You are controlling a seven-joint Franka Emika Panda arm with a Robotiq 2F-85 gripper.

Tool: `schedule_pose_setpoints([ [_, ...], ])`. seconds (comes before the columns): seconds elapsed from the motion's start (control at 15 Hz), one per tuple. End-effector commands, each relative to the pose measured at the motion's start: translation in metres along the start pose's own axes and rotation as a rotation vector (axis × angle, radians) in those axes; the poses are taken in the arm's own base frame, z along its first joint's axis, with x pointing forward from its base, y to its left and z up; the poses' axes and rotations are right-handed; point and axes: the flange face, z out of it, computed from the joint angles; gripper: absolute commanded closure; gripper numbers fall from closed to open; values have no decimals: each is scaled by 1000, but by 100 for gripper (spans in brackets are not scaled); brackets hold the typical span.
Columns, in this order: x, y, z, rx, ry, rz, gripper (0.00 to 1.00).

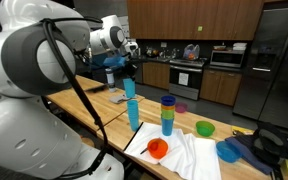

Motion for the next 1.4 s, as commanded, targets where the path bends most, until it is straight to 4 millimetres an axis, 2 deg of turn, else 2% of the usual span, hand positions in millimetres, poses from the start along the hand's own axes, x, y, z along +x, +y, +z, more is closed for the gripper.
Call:
schedule_pose_setpoints([
  [0.0,2,1,3,8,15,-11,99],
  [0.6,-3,-13,31,9,8,-22,99],
  [1.33,-10,-16,46,14,5,-11,99],
])
